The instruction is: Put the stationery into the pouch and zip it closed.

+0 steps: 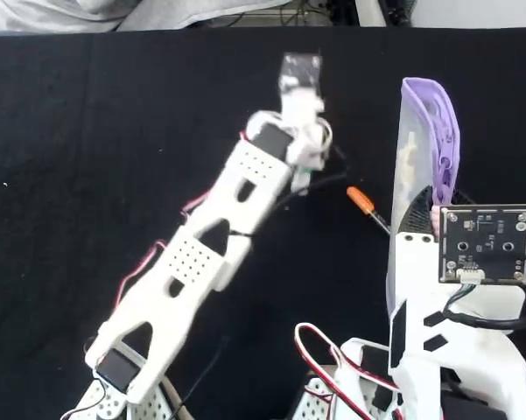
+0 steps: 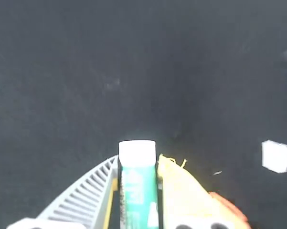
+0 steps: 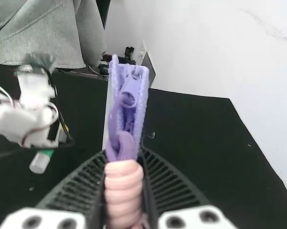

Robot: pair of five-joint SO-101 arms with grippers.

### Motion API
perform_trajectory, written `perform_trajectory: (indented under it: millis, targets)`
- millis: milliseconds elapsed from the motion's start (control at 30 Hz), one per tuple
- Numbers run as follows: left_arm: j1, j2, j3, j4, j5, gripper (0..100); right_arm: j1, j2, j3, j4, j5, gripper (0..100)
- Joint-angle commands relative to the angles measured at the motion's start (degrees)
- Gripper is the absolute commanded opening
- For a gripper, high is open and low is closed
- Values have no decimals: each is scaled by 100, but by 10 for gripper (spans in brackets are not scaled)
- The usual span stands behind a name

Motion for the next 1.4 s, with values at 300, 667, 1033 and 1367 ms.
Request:
perform_trajectory:
  millis: [300,667,1033,1367]
  targets:
    - [-637,-3719,-224,1345,18,29,-519,13,-312,35,-185,11]
    - [-2246,-5873,-215,1714,26,29,-2936,-760,-207,123,-193,11]
    - [-2695,-7481,-215,2031,26,29,-4501,-1675,1138,-862,-246,11]
    - [-2360,-8114,-207,2031,879,29,-5248,-2176,1314,-932,26,11]
